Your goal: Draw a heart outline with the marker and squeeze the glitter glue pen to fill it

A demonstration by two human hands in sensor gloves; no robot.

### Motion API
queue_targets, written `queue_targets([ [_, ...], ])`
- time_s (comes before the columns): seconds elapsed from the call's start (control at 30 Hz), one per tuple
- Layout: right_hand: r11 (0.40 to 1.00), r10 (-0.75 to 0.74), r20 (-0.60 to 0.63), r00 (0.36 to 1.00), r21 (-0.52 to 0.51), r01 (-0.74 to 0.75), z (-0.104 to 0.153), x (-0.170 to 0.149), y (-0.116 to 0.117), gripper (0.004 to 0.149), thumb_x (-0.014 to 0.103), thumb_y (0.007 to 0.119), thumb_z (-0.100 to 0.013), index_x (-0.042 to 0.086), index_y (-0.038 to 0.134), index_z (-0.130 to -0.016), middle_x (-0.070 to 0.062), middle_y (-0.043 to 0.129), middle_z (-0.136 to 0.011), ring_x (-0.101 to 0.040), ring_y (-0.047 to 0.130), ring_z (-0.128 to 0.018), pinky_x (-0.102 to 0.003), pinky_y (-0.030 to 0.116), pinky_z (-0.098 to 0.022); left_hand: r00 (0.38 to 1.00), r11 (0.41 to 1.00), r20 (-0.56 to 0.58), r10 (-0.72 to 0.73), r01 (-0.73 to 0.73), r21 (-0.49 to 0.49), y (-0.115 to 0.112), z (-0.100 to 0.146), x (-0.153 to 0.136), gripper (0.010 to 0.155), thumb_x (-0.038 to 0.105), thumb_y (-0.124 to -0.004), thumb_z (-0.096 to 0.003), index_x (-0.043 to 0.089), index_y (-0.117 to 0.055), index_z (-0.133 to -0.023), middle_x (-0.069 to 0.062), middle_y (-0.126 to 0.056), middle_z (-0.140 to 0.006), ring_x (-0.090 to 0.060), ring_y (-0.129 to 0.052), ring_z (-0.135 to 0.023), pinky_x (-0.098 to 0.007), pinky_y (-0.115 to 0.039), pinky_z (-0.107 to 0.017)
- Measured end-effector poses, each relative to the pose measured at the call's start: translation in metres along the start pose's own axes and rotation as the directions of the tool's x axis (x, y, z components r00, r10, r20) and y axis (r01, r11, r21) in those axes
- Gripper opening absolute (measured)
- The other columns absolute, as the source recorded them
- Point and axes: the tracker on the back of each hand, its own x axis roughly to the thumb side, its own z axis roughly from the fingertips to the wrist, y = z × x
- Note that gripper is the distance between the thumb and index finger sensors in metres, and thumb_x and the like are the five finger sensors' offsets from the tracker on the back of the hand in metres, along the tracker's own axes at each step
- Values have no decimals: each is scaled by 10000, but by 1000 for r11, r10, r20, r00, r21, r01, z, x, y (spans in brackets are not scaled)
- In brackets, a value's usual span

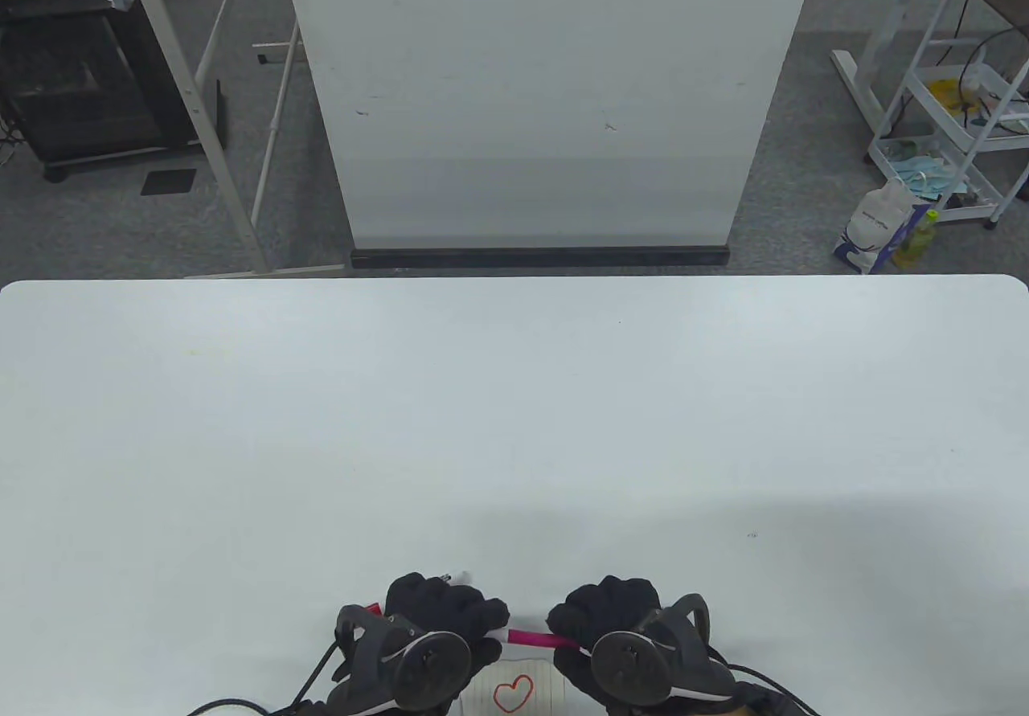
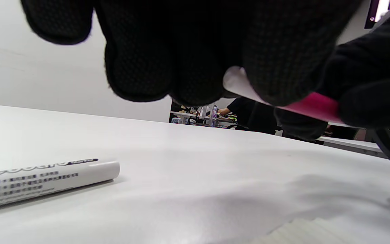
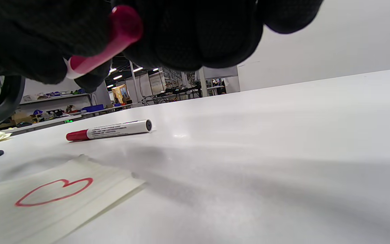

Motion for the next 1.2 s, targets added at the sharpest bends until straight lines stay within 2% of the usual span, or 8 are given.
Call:
queue_targets([
  [0.17, 999, -44, 11, 999, 2, 44, 0, 1, 2, 472, 473, 750, -411, 223, 798, -809, -106, 847, -793, -296, 858, -618, -542, 651, -579, 999, 1000, 50, -7, 8, -11, -9, 9, 0, 462, 424, -916, -416, 253, -875, -844, -38, -964, -790, -305, -953, -684, -664, -649, -631],
  [0.27, 998, -58, 13, 998, 5, 58, 0, 2, 4, 469, 463, 726, -411, 222, 794, -808, -104, 845, -794, -294, 859, -618, -542, 652, -580, 997, 999, 66, -27, 30, -32, -10, 9, 0, 473, 389, -819, -460, 207, -824, -896, -71, -923, -829, -329, -915, -711, -686, -620, -640],
  [0.53, 998, -47, 14, 999, -37, 48, 1, 0, 2, 491, 479, 765, -384, 244, 754, -815, -82, 836, -805, -268, 873, -617, -526, 673, -576, 985, 979, 21, 169, -165, -120, -12, 9, -10, 481, 376, -628, -502, 195, -806, -911, -83, -897, -840, -342, -882, -729, -698, -589, -650],
  [0.7, 983, -173, 12, 985, -55, 173, 1, 3, 1, 526, 509, 806, -369, 237, 824, -818, -61, 971, -659, -193, 964, -415, -499, 750, -535, 961, 953, 43, 273, -264, -146, -16, 10, -13, 488, 393, -594, -505, 203, -805, -902, -74, -894, -832, -342, -878, -725, -695, -581, -652],
  [0.83, 986, -145, 60, 988, -76, 150, 1, 12, 1, 487, 489, 796, -361, 243, 885, -772, -21, 1020, -503, -157, 966, -282, -470, 795, -499, 962, 957, 56, 267, -258, -130, -16, 12, -11, 486, 419, -575, -507, 217, -835, -864, -62, -920, -795, -332, -899, -693, -682, -597, -649],
  [0.97, 982, -177, 47, 983, -60, 180, -1, 11, 5, 483, 478, 793, -368, 245, 882, -782, -27, 1012, -501, -169, 957, -290, -477, 781, -508, 942, 942, 44, 334, -332, -47, -13, 14, -20, 562, 572, -773, -442, 238, -827, -891, -55, -924, -819, -326, -919, -697, -666, -630, -635],
  [1.07, 979, -192, 50, 980, -59, 195, -3, 10, 8, 483, 473, 792, -369, 243, 879, -785, -26, 1010, -503, -168, 956, -290, -477, 780, -508, 952, 953, 52, 303, -304, 16, -7, 16, -20, 557, 485, -905, -405, 281, -779, -908, -39, -925, -816, -304, -941, -674, -646, -674, -619],
  [1.2, 976, -210, 56, 976, -48, 212, -3, 11, 11, 483, 468, 792, -371, 235, 880, -784, -27, 1011, -500, -169, 957, -288, -478, 782, -505, 972, 974, 57, 228, -227, -22, -7, 17, -13, 561, 424, -930, -406, 277, -755, -918, -32, -921, -819, -291, -948, -666, -644, -680, -620],
])
